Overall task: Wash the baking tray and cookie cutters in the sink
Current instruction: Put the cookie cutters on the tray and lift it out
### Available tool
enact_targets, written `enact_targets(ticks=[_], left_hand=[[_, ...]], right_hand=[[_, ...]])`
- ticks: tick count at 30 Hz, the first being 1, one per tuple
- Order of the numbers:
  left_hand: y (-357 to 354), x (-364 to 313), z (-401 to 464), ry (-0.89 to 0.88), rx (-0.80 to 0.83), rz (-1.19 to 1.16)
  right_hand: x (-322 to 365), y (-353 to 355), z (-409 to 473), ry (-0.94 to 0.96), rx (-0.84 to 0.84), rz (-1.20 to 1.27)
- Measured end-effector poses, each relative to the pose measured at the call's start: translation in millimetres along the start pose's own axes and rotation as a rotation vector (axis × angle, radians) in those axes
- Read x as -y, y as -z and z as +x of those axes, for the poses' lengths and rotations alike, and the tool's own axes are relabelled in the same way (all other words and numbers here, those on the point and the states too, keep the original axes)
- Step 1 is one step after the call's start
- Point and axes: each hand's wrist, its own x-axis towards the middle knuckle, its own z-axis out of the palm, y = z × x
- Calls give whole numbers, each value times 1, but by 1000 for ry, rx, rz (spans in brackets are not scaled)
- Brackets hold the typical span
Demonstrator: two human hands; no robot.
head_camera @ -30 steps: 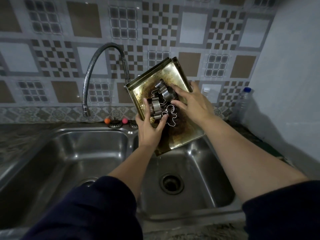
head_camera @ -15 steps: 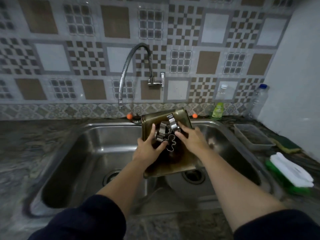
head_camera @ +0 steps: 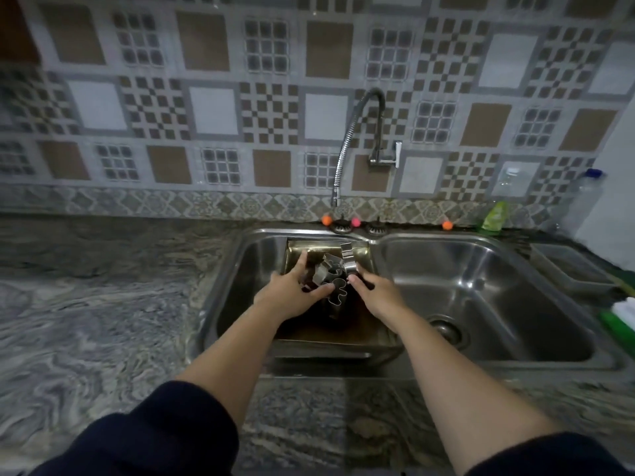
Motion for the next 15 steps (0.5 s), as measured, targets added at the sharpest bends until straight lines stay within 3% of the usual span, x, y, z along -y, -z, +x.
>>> enact_targets(ticks=[4, 15], left_hand=[[23, 15, -15, 20, -42, -145], [46, 63, -48, 200, -214, -885]], right_hand=[[22, -8, -5, -2, 33, 58], [59, -38, 4, 29, 137, 173]])
